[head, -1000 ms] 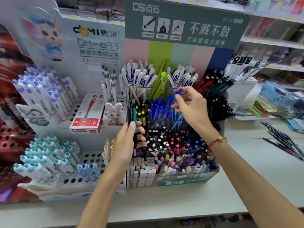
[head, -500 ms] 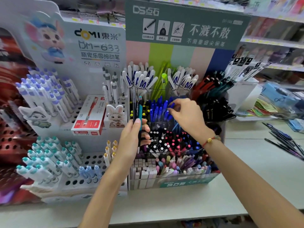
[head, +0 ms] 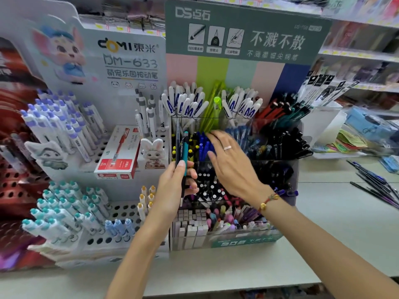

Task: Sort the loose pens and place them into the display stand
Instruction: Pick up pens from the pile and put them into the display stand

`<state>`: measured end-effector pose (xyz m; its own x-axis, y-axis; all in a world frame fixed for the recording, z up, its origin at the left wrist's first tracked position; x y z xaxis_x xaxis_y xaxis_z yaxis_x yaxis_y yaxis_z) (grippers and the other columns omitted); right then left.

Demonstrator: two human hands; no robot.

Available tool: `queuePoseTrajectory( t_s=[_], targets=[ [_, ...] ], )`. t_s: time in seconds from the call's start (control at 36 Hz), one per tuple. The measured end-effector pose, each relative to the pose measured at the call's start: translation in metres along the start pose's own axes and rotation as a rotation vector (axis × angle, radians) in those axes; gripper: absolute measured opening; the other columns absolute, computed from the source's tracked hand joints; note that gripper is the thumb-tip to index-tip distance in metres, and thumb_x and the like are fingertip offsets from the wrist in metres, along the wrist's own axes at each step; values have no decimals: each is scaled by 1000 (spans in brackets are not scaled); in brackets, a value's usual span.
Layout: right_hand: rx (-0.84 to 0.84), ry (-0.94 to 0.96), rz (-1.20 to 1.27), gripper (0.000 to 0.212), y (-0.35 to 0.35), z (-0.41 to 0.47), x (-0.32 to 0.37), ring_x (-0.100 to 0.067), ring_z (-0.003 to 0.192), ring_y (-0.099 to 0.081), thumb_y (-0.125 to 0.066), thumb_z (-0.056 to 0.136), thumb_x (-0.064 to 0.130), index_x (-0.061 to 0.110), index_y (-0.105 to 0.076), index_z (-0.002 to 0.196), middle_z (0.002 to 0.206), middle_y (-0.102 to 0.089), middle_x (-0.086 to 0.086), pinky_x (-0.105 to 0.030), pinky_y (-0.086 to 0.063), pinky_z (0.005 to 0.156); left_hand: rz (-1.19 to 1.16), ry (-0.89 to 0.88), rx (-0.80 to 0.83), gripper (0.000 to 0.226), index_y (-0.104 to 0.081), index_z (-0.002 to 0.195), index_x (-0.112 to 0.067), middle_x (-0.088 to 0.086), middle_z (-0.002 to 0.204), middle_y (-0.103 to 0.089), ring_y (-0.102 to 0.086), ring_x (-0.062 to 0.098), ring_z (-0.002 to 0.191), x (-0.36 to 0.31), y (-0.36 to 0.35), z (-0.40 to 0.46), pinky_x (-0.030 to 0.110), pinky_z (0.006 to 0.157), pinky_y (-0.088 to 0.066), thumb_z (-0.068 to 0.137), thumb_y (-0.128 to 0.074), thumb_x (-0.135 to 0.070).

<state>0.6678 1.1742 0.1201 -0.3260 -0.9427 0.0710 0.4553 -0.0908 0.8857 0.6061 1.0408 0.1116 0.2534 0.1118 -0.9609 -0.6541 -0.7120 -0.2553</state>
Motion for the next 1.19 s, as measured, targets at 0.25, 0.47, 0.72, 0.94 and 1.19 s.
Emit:
queuePoseTrajectory(
  t_s=[0.25, 0.47, 0.72, 0.94, 1.19],
  targets=[
    [76, 8, -10, 53, 1, 1, -9, -17, 147, -16, -35, 102, 36, 13, -28, 150, 153, -33, -3, -31, -16, 120, -52, 41, 101, 25, -58, 93, -15, -6, 68, -64, -61, 5, 57, -1, -5, -4, 23, 63, -56, 103, -36, -21],
    [-102, -364, 728, 28, 62, -21, 0, 1, 106, -49, -39, 103, 27, 21, -66, 108, 110, -56, 9, -11, -32, 92, 57, 1, 211, 21, -62, 93, -18, -7, 70, -69, -64, 3, 62, 1, -33, -9, 27, 75, -53, 100, -42, -20],
    [-357, -640, 1107, 10, 106, -59, -41, 0, 64, -61, -61, 93, 18, 16, -70, 90, 77, -68, 4, -13, -48, 59, 313, -215, 239, 23, -63, 105, -36, -20, 104, -68, -58, -14, 100, -6, -57, -16, 3, 86, -41, 99, -47, -22],
    [-346, -714, 1159, 20, 93, -90, -72, -10, 85, -70, -43, 100, 6, 9, -52, 118, 94, -72, -3, -18, -54, 70, 252, -173, -20, 24, -64, 105, -31, -6, 71, -42, -38, 0, 53, 5, -6, -9, 18, 53, -36, 101, -43, -23],
    [-667, -820, 1054, 10, 89, -117, -85, -8, 79, -70, -45, 100, 8, 16, -41, 103, 94, -69, -2, -18, -54, 65, 154, -45, -15, 33, -63, 108, -21, -13, 62, -47, -38, 2, 51, 24, 9, -25, 15, 50, -39, 104, -31, -22]
  ],
)
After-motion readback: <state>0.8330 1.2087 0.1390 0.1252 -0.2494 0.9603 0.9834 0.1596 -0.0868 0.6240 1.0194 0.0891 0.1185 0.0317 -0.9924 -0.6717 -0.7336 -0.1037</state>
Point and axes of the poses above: each hand's wrist, its own z-axis towards the middle knuckle, its own y-axis out of the back of the hand, x = y × z, the point moved 5 cm from there along z, towards the middle knuckle
